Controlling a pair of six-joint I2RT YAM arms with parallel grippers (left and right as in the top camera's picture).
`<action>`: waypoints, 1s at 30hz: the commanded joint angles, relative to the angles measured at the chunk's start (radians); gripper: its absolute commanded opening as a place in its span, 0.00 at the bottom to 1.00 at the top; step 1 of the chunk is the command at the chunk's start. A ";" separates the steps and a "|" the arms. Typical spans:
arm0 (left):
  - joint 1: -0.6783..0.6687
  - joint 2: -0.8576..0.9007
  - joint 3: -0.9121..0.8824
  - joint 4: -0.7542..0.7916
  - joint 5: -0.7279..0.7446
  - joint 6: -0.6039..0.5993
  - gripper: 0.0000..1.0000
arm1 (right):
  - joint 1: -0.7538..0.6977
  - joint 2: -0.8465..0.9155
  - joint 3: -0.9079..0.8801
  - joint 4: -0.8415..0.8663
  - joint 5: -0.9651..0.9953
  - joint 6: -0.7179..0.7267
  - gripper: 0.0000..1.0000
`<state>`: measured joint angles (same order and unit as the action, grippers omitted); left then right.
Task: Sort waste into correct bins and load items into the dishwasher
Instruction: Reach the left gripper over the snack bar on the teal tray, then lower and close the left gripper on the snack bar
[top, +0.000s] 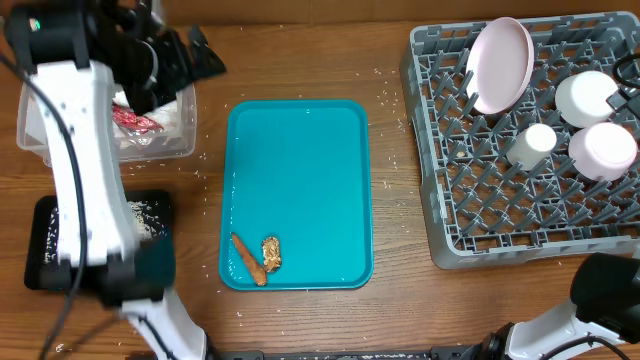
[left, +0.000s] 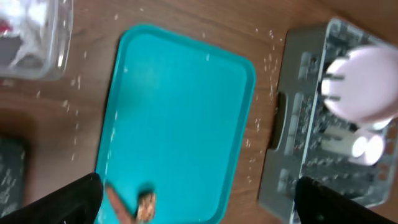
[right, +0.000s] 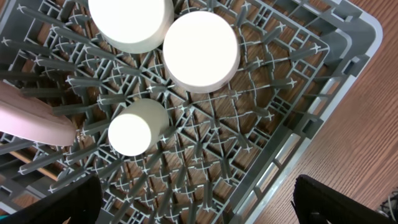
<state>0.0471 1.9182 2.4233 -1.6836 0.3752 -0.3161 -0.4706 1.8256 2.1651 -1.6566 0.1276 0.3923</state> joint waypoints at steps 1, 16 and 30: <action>-0.128 -0.161 -0.164 -0.006 -0.132 -0.061 1.00 | -0.002 -0.005 0.002 0.005 -0.002 0.005 1.00; -0.603 -0.312 -0.974 0.153 -0.385 -0.618 1.00 | -0.002 -0.005 0.002 0.005 -0.002 0.005 1.00; -0.603 -0.300 -1.353 0.600 -0.382 -0.479 1.00 | -0.002 -0.005 0.002 0.005 -0.002 0.005 1.00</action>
<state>-0.5533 1.6207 1.1500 -1.1572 0.0025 -0.8463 -0.4709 1.8256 2.1651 -1.6539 0.1272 0.3927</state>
